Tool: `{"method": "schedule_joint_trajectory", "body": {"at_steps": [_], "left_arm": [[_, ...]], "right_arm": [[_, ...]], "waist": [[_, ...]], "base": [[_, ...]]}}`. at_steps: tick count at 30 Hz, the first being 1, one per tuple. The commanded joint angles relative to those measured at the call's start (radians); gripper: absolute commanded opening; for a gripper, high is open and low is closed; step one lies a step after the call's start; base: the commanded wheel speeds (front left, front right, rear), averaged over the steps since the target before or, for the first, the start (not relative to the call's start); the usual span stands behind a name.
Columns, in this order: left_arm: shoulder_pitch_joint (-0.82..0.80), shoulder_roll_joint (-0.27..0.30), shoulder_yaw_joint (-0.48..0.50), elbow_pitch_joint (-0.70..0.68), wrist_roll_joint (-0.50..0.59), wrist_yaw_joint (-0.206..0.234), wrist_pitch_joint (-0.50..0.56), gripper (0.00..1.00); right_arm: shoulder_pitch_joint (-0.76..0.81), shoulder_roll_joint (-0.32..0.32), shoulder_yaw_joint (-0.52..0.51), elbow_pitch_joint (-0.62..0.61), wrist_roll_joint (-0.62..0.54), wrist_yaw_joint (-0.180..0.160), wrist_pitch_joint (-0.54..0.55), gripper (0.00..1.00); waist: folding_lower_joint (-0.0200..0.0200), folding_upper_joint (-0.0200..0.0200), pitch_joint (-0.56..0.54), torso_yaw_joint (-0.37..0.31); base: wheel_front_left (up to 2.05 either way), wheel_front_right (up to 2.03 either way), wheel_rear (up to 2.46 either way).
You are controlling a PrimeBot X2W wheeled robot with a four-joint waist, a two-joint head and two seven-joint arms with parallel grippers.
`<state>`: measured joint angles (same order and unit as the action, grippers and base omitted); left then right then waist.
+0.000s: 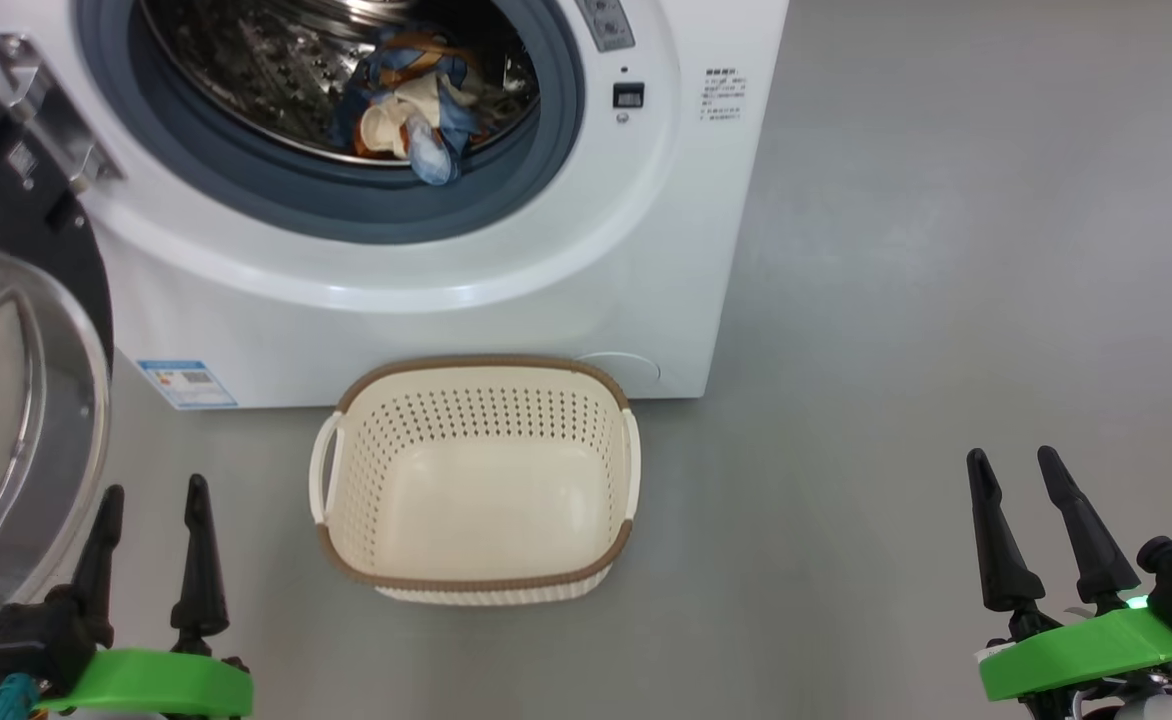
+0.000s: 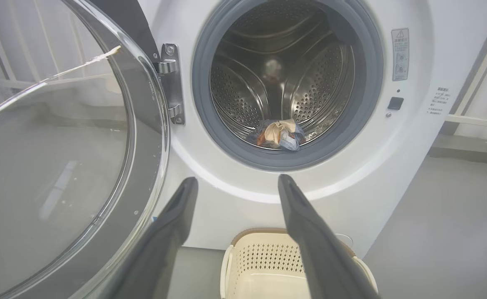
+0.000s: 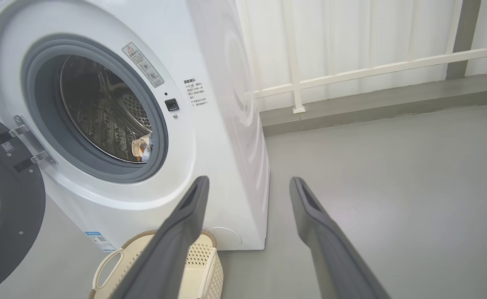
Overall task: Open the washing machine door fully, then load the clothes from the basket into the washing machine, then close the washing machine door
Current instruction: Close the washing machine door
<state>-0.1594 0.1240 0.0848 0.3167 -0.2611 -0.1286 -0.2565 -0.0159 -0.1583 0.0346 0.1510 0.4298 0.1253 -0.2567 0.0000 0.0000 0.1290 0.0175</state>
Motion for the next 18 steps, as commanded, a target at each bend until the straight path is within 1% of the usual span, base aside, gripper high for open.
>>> {"method": "schedule_joint_trajectory", "body": {"at_steps": [1, 5, 9, 18], "left_arm": [[0.002, 0.021, 0.025, -0.033, 0.004, -0.002, -0.005, 1.0], [0.01, 0.024, 0.015, -0.038, -0.004, -0.002, -0.005, 1.0], [0.023, 0.027, 0.009, -0.05, -0.014, -0.002, -0.005, 1.0], [0.047, 0.016, 0.003, -0.058, -0.011, -0.002, -0.005, 1.0]], "right_arm": [[-0.007, -0.011, 0.022, -0.027, -0.012, 0.005, -0.005, 1.0], [-0.002, -0.012, 0.024, -0.026, -0.011, 0.005, -0.005, 1.0], [0.005, -0.014, 0.024, -0.025, -0.01, 0.005, -0.005, 1.0], [0.021, -0.024, 0.039, -0.023, -0.01, 0.005, -0.005, 1.0]], "waist": [[0.0, 0.0, -0.001, 0.003], [0.0, 0.0, -0.005, 0.009], [0.0, 0.0, -0.015, 0.016], [0.0, 0.0, -0.042, 0.057]], "base": [[-1.58, 1.58, 0.0], [-1.32, 1.32, 0.0], [-0.78, 0.78, 0.0], [-0.1, 0.1, 0.0]]}}
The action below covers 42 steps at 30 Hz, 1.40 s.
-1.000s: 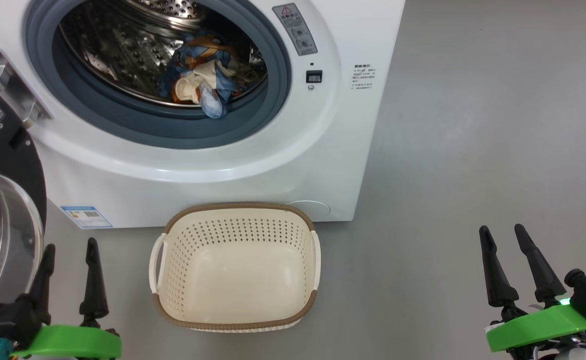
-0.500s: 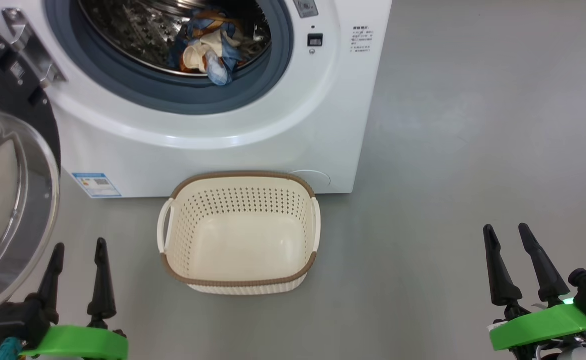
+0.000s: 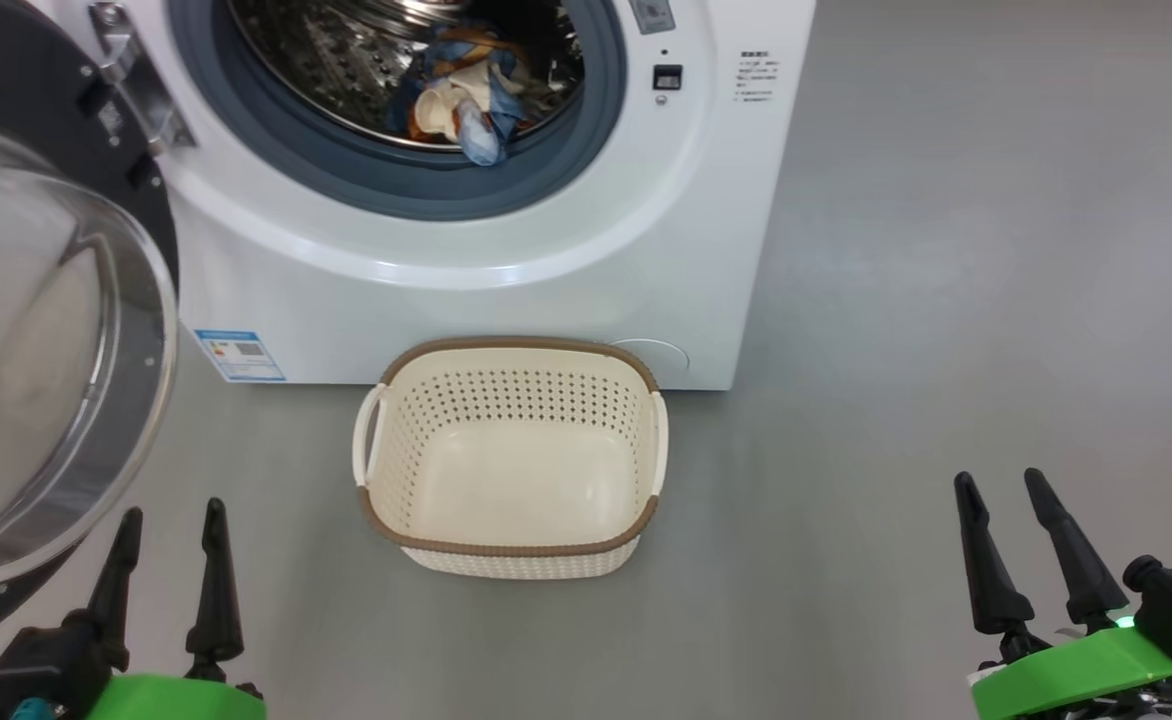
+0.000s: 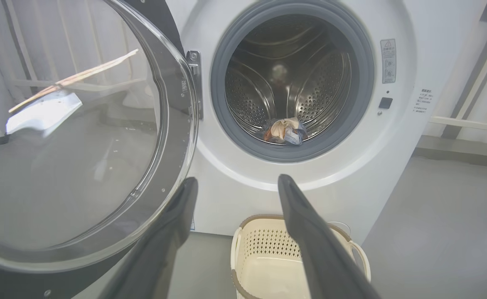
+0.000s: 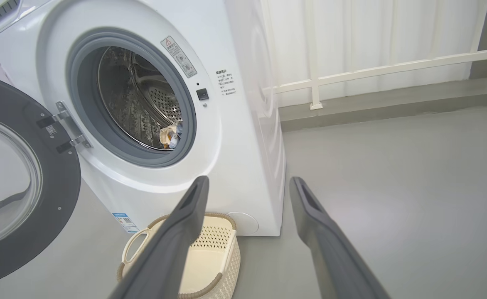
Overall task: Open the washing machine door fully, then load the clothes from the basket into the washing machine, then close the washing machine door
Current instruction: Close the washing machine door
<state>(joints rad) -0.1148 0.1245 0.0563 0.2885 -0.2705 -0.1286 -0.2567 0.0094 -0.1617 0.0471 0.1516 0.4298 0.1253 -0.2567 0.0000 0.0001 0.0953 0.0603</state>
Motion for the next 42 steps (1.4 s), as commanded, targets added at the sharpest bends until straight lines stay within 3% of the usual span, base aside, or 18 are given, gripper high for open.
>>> {"method": "schedule_joint_trajectory", "body": {"at_steps": [1, 29, 42], "left_arm": [[0.005, 0.013, 0.034, -0.03, -0.001, -0.002, -0.005, 1.0], [0.094, -0.05, 0.141, -0.067, 0.005, -0.002, -0.005, 1.0], [0.133, -0.067, 0.2, -0.077, 0.005, -0.002, -0.005, 1.0]], "right_arm": [[-0.004, -0.022, 0.03, -0.023, -0.01, 0.005, -0.005, 1.0], [-0.065, -0.048, 0.181, -0.004, 0.001, 0.005, -0.005, 1.0], [-0.061, -0.036, 0.213, 0.007, 0.006, 0.005, -0.005, 1.0]], "waist": [[0.0, -0.0001, -0.011, 0.023], [0.0, -0.0001, -0.041, 0.374], [0.0, -0.0001, -0.056, 0.431]], "base": [[0.0, 0.0, 0.0], [0.0, 0.0, 0.0], [0.0, 0.0, 0.0]]}}
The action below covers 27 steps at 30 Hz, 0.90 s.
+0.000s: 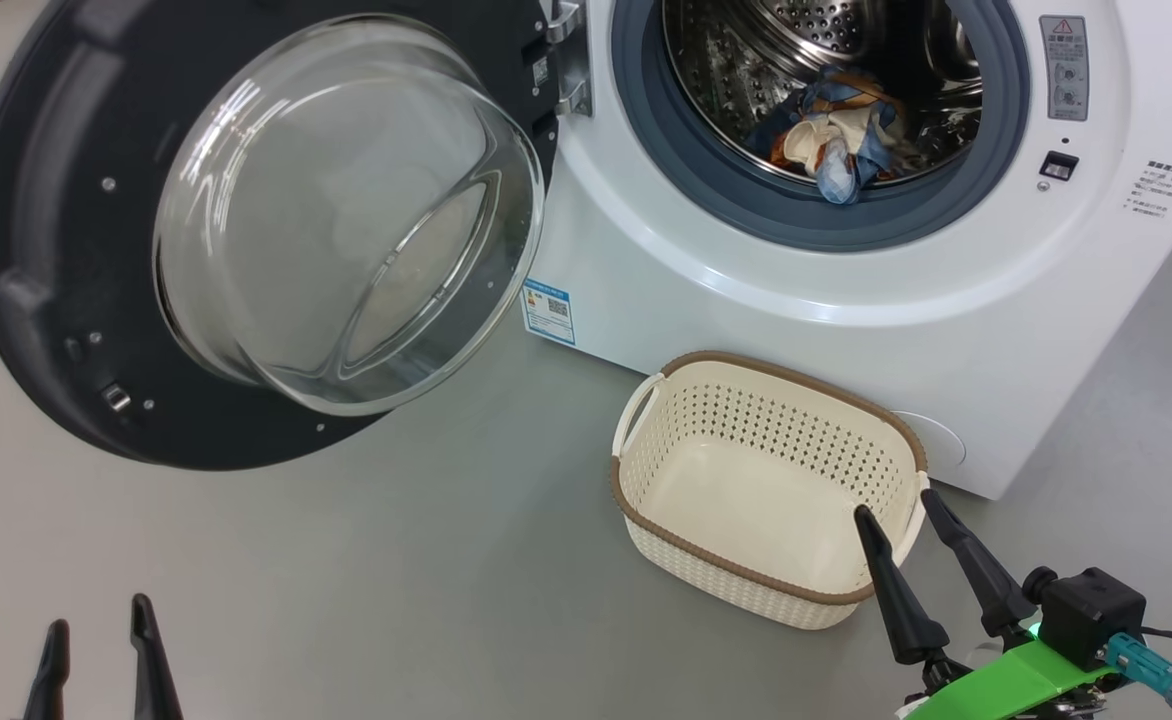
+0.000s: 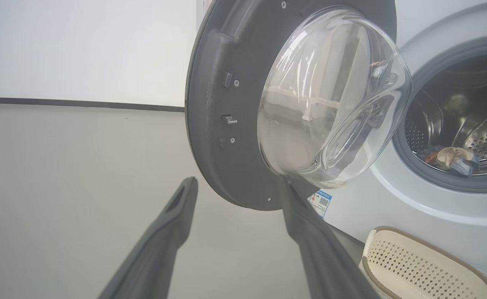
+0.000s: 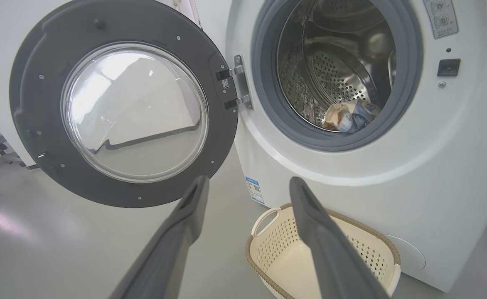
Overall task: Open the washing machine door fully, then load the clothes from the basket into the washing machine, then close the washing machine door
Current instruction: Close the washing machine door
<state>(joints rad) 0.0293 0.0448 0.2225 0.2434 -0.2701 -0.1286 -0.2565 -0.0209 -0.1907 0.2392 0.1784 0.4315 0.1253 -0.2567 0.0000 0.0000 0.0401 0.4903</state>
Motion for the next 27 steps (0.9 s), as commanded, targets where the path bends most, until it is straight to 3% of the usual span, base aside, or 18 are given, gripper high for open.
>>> {"method": "schedule_joint_trajectory", "body": {"at_steps": [1, 11, 12, 13, 16, 20, 27], "left_arm": [[-0.011, 0.012, 0.037, -0.033, 0.005, -0.002, -0.005, 1.0], [-0.047, 0.011, 0.075, -0.081, -0.005, -0.002, -0.005, 1.0], [-0.055, 0.018, 0.084, -0.088, -0.006, -0.002, -0.005, 0.86], [-0.065, 0.029, 0.09, -0.093, -0.009, -0.002, -0.005, 0.49], [-0.107, 0.074, 0.112, -0.112, -0.026, -0.002, -0.005, 0.0], [-0.167, 0.124, 0.139, -0.124, -0.098, -0.002, -0.005, 0.0], [-0.354, 0.338, 0.139, -0.025, -0.426, -0.002, 0.006, 0.0]], "right_arm": [[-0.03, -0.007, 0.022, -0.02, 0.004, 0.005, -0.005, 1.0], [-0.034, -0.011, 0.015, -0.022, 0.005, 0.005, -0.005, 1.0], [-0.034, -0.011, 0.015, -0.023, 0.005, 0.005, -0.005, 1.0], [-0.035, -0.011, 0.015, -0.023, 0.004, 0.005, -0.005, 1.0], [-0.038, -0.009, 0.014, -0.022, 0.004, 0.005, -0.005, 1.0], [-0.042, -0.007, 0.012, -0.022, 0.004, 0.005, -0.005, 1.0], [-0.042, -0.004, 0.0, -0.024, 0.002, 0.005, -0.005, 1.0]], "waist": [[0.0, 0.0, 0.0, 0.0], [0.0, 0.0, 0.017, -0.012], [0.0, 0.0, 0.02, -0.013], [0.0, 0.0, 0.023, -0.014], [0.0, 0.0, 0.029, -0.02], [0.0, 0.0, 0.035, -0.026], [0.0, 0.0, 0.052, -0.04]], "base": [[0.0, 0.0, 0.0], [0.0, 0.0, 0.0], [0.0, 0.0, 0.0], [0.0, 0.0, 0.0], [0.0, 0.0, 0.0], [0.0, 0.0, 0.0], [0.0, 0.0, 0.0]]}}
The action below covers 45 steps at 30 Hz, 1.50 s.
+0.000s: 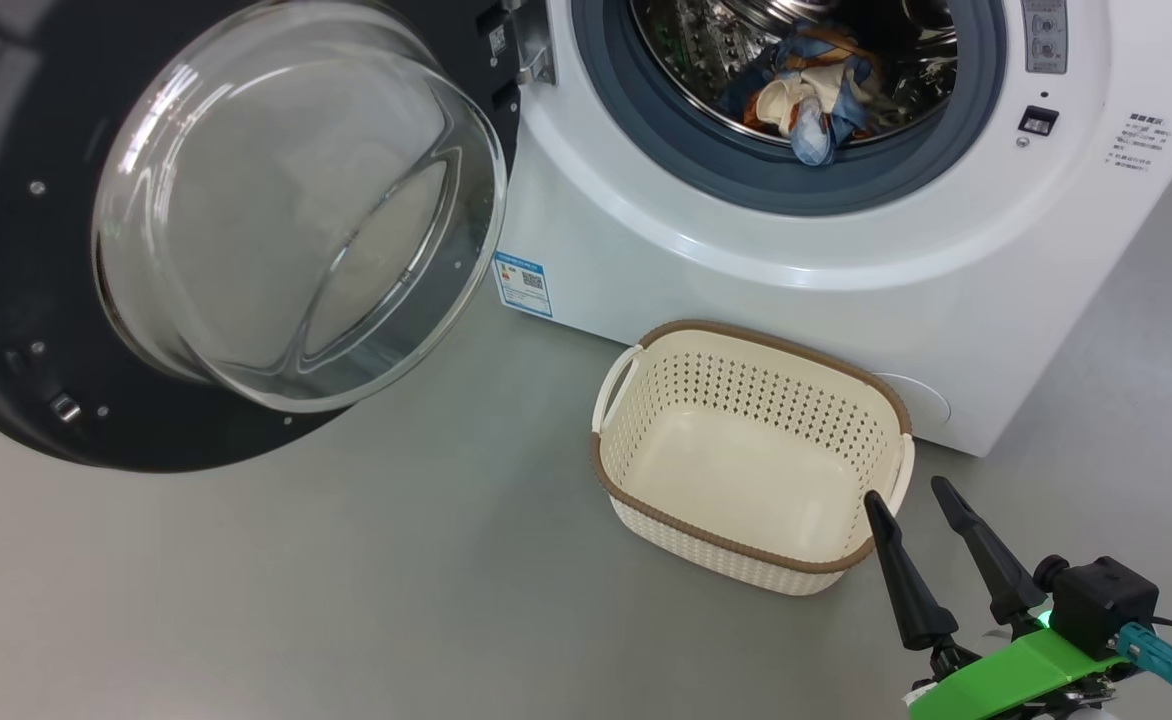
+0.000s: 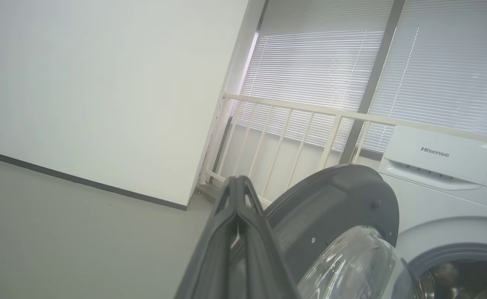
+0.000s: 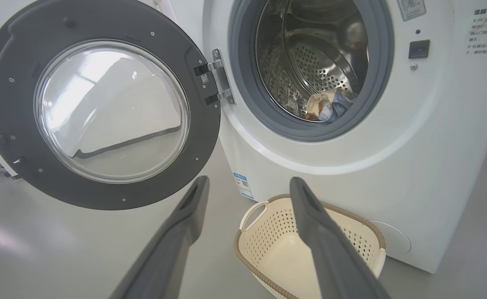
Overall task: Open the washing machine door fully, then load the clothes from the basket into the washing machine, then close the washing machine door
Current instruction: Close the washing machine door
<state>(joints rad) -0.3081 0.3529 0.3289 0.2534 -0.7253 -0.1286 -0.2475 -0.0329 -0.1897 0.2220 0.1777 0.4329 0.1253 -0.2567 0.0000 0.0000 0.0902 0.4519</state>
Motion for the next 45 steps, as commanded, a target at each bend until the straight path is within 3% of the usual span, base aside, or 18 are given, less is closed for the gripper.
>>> {"method": "schedule_joint_trajectory", "body": {"at_steps": [1, 7, 10, 16, 27, 45], "left_arm": [[-0.043, 0.065, 0.03, -0.009, -0.021, -0.002, 0.005, 0.0], [-0.19, 0.22, 0.007, 0.151, -0.332, -0.002, 0.089, 0.0], [-0.247, 0.263, -0.006, 0.219, -0.466, -0.002, 0.154, 0.0], [-0.33, 0.323, -0.04, 0.361, -0.63, -0.002, 0.299, 0.0], [-0.432, 0.362, -0.109, 0.491, -0.745, -0.002, 0.491, 0.0], [-0.402, 0.355, -0.146, 0.474, -0.806, -0.002, 0.599, 0.0]], "right_arm": [[-0.031, -0.005, 0.018, -0.024, 0.0, 0.005, -0.005, 1.0], [-0.046, -0.014, 0.022, -0.029, -0.003, 0.005, -0.005, 1.0], [-0.052, -0.021, 0.025, -0.03, -0.006, 0.005, -0.005, 1.0], [-0.071, -0.041, 0.036, -0.034, -0.011, 0.005, -0.005, 1.0], [-0.107, -0.072, 0.051, -0.042, -0.018, 0.005, -0.005, 1.0], [-0.119, -0.074, 0.047, -0.047, -0.019, 0.005, -0.005, 1.0]], "waist": [[0.0, 0.0, 0.006, -0.005], [0.0, 0.0, 0.041, -0.025], [0.0, 0.0, 0.06, -0.031], [0.0, 0.0, 0.104, -0.041], [0.0, 0.0, 0.185, -0.051], [0.0, 0.0, 0.214, -0.07]], "base": [[0.0, 0.0, 0.0], [0.0, 0.0, 0.0], [0.0, 0.0, 0.0], [0.0, 0.0, 0.0], [0.0, 0.0, 0.0], [0.0, 0.0, 0.0]]}}
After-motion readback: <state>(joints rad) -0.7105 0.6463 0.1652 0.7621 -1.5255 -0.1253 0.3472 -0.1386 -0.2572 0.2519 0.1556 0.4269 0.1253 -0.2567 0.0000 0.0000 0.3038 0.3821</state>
